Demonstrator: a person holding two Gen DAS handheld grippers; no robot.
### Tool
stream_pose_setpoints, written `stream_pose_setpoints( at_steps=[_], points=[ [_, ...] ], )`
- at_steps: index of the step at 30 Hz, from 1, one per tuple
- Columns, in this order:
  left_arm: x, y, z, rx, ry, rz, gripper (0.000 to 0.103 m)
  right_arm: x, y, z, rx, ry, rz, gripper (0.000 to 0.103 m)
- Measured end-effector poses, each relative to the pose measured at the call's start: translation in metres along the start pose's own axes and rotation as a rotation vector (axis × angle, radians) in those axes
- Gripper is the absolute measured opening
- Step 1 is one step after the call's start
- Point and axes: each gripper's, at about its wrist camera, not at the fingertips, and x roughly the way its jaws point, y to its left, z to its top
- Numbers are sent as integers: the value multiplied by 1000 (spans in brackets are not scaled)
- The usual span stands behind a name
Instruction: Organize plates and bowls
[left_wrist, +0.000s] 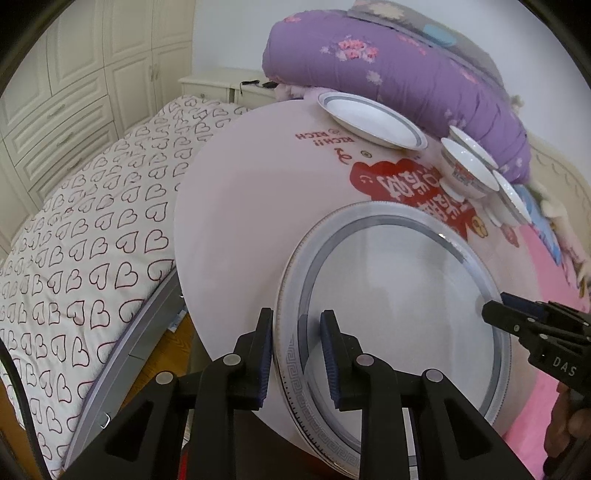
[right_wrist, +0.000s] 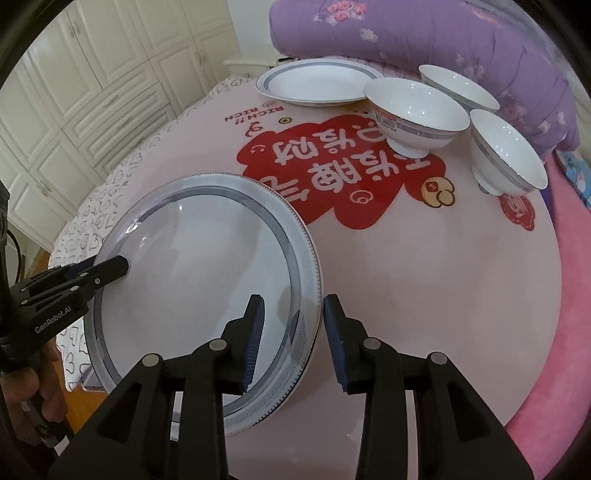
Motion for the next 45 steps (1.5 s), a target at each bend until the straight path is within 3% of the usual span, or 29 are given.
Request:
stream_pose_setpoints(
  at_steps=[2, 4, 6, 9, 19, 33, 45],
  points=[
    [0, 0, 1, 2, 3, 5, 26, 1, -4, 0, 19, -4, 7, 59],
    [0, 1, 1, 1, 8, 12, 44, 1, -8, -1, 40, -20, 8, 77],
    [-4, 2, 3, -6, -11, 27, 82, -1, -14, -1, 66, -38, 21, 86],
    [-12, 2, 5, -9, -53, 45, 98, -5, -24, 1, 103, -68, 30, 103],
    [-42, -6, 26, -7, -133, 54, 102, -28, -38, 20, 166, -158, 95, 103],
    [-115, -18, 75, 1, -339, 0, 102, -84, -22, 85, 69, -303, 160, 103],
    [-108, -6, 151, -34, -339, -94, 102, -91, -56, 179, 77, -349, 134, 103]
  ],
)
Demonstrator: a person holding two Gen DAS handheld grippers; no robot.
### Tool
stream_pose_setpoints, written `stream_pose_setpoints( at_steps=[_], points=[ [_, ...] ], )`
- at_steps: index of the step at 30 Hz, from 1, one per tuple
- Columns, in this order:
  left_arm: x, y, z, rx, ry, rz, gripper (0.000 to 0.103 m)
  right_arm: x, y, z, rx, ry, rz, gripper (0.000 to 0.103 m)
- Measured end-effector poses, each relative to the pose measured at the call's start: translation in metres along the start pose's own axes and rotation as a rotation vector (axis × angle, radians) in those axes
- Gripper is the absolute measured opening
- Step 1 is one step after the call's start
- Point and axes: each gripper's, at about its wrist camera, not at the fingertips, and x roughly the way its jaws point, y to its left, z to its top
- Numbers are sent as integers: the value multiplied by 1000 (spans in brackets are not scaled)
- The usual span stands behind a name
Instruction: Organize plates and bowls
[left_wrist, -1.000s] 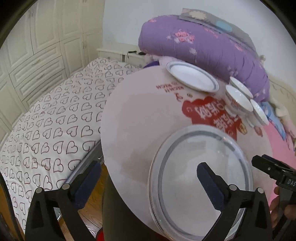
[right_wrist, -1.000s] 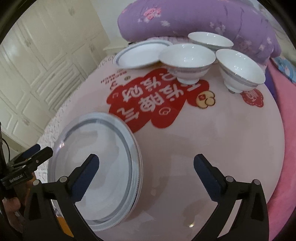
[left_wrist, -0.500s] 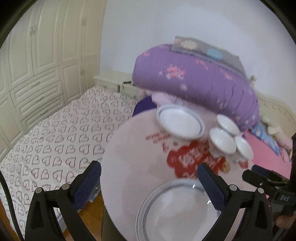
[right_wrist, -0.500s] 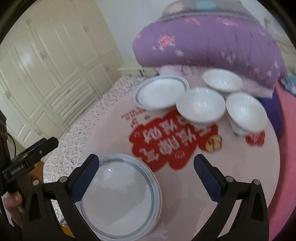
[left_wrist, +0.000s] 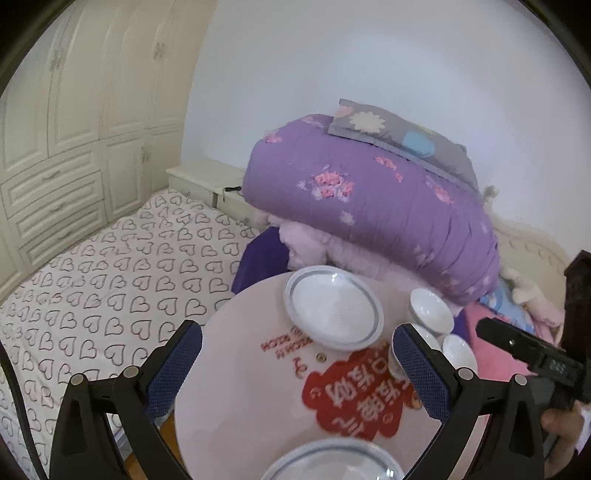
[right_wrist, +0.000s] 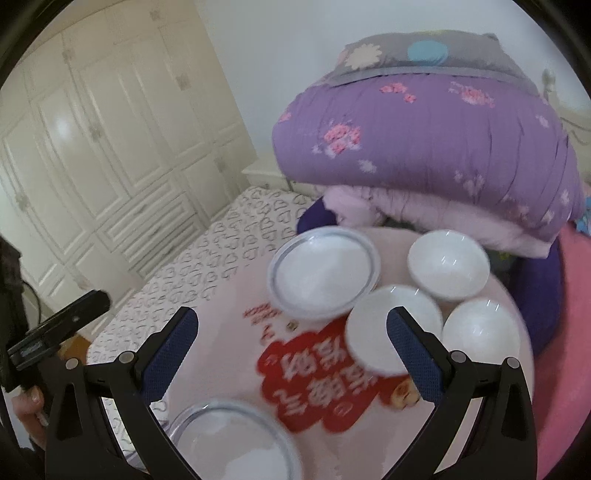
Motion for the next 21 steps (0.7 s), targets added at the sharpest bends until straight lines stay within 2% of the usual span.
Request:
stream_pose_setpoints(
  at_steps=[5, 9, 15, 21],
  points=[
    [54, 15, 32, -44, 85, -4, 102, 37, -27, 38, 6, 52, -33, 103],
    [110, 23, 57, -79, 161, 3, 102, 82, -54, 62, 34, 129, -40, 103],
    [196, 33, 76, -135, 286, 12, 102, 155, -84, 80, 65, 256, -31, 103],
    [277, 39, 85, -165, 393, 3, 100, 215, -103, 80, 87, 375, -36, 102]
  ],
)
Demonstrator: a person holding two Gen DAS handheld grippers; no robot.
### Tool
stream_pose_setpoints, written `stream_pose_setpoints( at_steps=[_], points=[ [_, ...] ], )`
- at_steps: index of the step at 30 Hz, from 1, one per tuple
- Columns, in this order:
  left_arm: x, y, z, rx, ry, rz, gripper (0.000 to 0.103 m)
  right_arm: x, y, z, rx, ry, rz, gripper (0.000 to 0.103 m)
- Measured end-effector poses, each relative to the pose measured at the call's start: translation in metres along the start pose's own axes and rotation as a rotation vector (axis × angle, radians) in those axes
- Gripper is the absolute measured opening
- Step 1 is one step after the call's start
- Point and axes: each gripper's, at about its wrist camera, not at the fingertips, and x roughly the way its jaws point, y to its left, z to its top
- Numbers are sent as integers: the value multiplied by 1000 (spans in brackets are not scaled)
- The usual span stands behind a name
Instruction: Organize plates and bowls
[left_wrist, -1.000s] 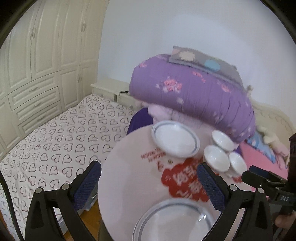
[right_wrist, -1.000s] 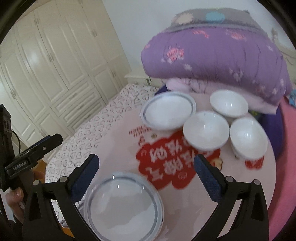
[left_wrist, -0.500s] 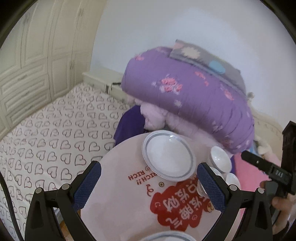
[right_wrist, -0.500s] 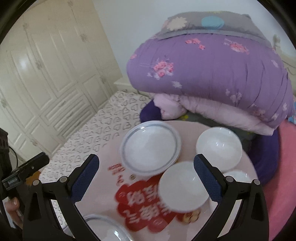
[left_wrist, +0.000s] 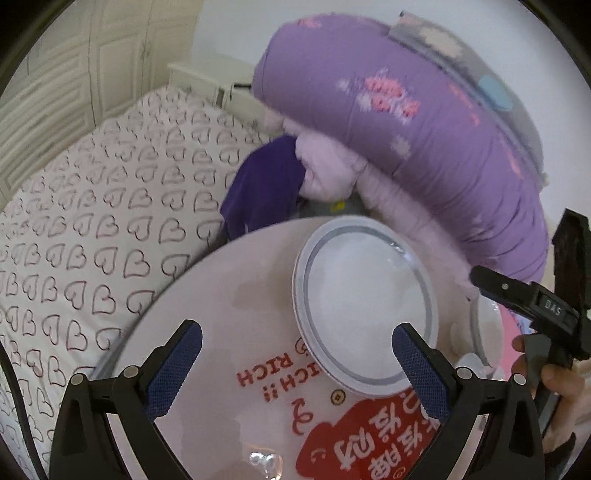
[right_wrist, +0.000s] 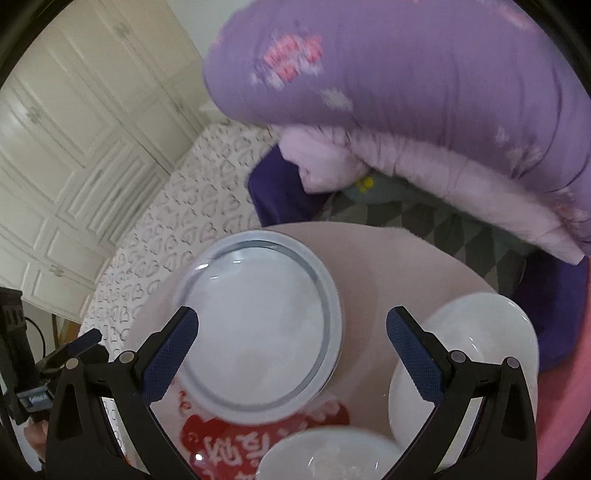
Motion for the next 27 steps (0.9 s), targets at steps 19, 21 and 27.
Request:
stream_pose_setpoints(
  at_steps=[19, 21, 27],
  points=[
    [124, 3, 40, -77, 141, -67, 60, 60, 9, 10, -88, 169, -152, 72],
    [123, 4, 38, -81, 137, -73, 57, 63, 11, 10, -98, 186, -158, 72],
    [121, 6, 33, -85, 138, -86, 49, 64, 13, 15, -85, 196, -138, 61]
  ],
)
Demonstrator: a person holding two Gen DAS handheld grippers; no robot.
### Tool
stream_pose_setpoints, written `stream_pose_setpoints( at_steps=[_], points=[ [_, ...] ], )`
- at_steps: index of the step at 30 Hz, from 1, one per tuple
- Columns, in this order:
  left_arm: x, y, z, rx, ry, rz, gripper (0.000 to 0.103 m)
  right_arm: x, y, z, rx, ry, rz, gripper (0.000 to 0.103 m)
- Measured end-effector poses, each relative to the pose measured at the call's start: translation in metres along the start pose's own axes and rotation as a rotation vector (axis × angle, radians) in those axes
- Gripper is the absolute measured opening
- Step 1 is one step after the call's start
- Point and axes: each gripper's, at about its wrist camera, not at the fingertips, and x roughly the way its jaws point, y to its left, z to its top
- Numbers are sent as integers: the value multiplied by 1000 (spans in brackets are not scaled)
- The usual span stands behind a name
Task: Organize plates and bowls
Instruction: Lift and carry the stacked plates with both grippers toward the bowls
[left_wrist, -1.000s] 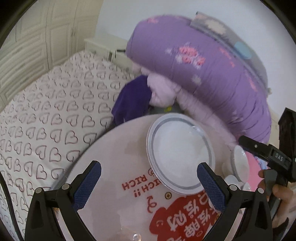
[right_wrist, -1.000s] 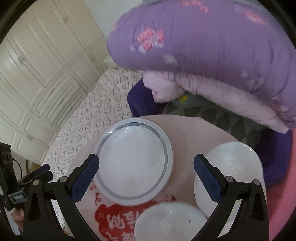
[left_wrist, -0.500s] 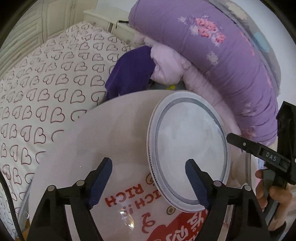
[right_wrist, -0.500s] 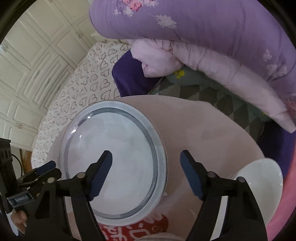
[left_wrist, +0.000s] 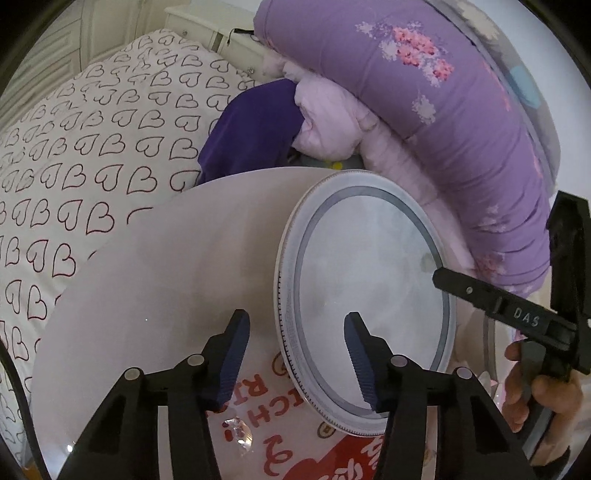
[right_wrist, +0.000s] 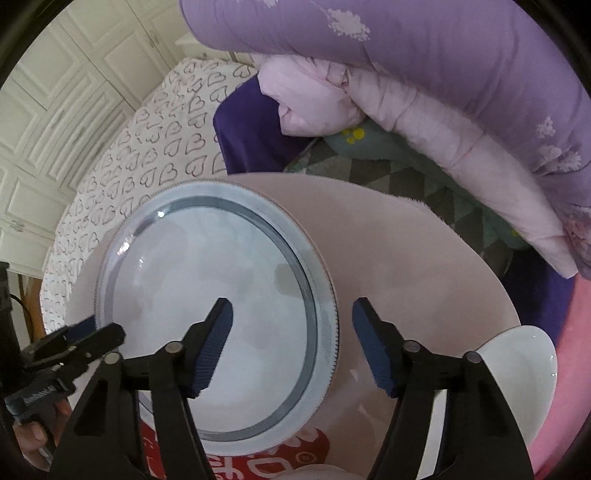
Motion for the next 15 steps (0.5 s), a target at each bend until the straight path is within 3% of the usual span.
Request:
stream_pose_setpoints(
  at_steps=[4, 7, 10, 12, 15],
  points=[
    [-4, 2, -4, 1, -4, -2, 48, 4, 3, 2, -3, 17, -17, 60],
    [-4, 2, -6, 7, -5, -3, 41, 13, -2, 3, 19, 52, -30, 57],
    [-2, 1, -6, 19, -7, 2, 32, 24, -5, 2, 28, 86, -19, 43],
    [1, 0, -7, 28, 8, -1, 14, 24, -5, 1, 22, 80, -22, 42],
    [1, 0, -8, 33, 3, 6, 14, 21, -2, -2, 5, 64, -34, 41]
  ],
)
